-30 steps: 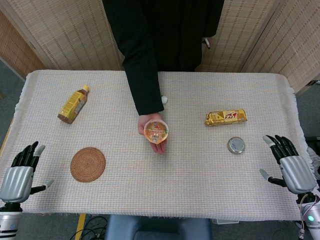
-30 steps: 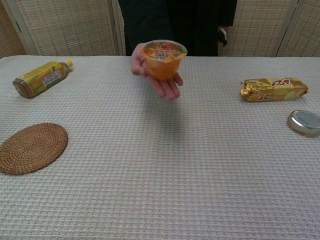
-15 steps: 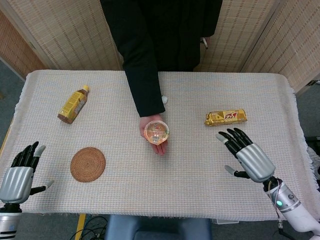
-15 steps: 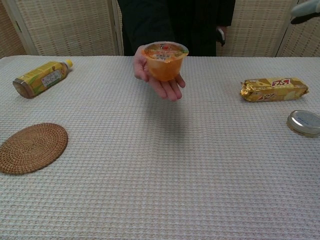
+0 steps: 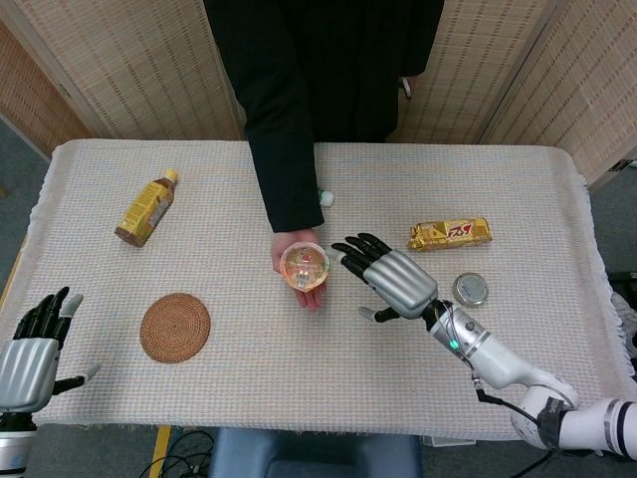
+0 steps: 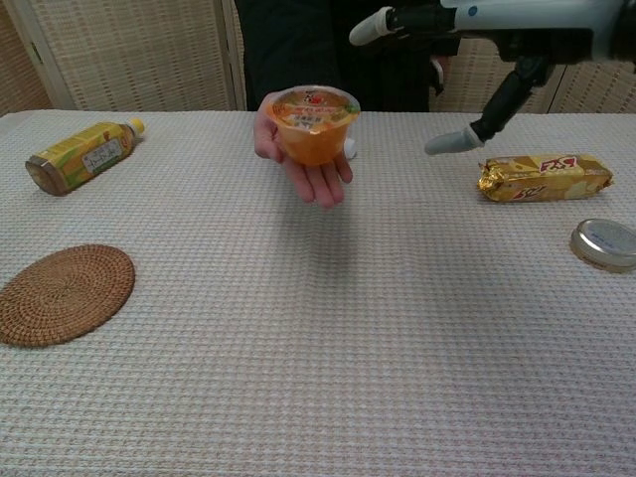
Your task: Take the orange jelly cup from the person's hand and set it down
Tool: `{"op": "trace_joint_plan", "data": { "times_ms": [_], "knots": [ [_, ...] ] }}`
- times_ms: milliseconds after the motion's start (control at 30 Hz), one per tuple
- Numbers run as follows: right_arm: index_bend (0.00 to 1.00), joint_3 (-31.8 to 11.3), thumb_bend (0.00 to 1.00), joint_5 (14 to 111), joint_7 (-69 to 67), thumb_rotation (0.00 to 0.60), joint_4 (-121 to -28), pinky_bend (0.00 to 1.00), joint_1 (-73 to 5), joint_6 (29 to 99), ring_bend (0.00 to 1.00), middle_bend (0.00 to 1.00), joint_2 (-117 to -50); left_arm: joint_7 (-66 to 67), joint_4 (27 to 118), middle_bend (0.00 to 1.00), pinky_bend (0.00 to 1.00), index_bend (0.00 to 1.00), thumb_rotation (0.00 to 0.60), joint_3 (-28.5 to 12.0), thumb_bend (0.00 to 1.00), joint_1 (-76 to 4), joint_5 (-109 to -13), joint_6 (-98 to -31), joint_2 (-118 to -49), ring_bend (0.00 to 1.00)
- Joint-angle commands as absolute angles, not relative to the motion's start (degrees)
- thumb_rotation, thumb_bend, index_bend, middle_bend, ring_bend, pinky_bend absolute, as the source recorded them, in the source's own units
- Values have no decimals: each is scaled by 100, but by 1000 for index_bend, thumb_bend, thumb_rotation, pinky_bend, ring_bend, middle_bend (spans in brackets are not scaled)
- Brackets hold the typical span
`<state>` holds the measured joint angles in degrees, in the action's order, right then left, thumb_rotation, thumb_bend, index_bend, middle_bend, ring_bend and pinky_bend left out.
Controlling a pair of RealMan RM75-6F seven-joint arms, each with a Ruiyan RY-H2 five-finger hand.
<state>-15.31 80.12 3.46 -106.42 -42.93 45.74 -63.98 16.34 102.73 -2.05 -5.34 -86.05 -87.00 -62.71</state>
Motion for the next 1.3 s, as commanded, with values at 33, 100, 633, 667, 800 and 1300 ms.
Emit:
{"op": "trace_joint_plan", "data": {
  "times_ms": [33, 100, 633, 667, 800, 1300],
  "knots": [
    [0, -1734, 256, 7333, 719, 600, -10468, 0, -4752, 4119, 0, 2, -6731, 1630, 10275, 0, 162, 87, 600, -205, 143, -526, -8609, -8710, -6267, 0],
    [0, -1768, 256, 7001, 878, 600, -10369, 0, -4952, 4007, 0, 0, -6863, 1619, 10270, 0, 162, 87, 600, -203, 143, -516, -8608, -8717, -6264, 0],
    [4, -1679, 303, 5288, 1824, 600, -9465, 35, -6242, 3984, 3, 61, -7949, 1413, 10104, 0, 162, 87, 600, -187, 143, -413, -8540, -8762, -6285, 0],
    [27, -1679, 333, 5331, 1856, 600, -9448, 86, -6253, 4095, 22, 103, -8007, 1399, 10094, 0, 162, 87, 600, -184, 143, -406, -8539, -8764, -6284, 0],
    [232, -1647, 456, 5574, 1883, 600, -9419, 395, -6207, 4477, 221, 276, -8136, 1351, 10048, 0, 162, 87, 600, -180, 143, -381, -8514, -8765, -6282, 0],
    [352, -1445, 511, 6636, 756, 600, -9970, 568, -5106, 5294, 365, 382, -6851, 1385, 10047, 0, 162, 87, 600, -201, 143, -417, -8555, -8708, -6306, 0]
  ]
}}
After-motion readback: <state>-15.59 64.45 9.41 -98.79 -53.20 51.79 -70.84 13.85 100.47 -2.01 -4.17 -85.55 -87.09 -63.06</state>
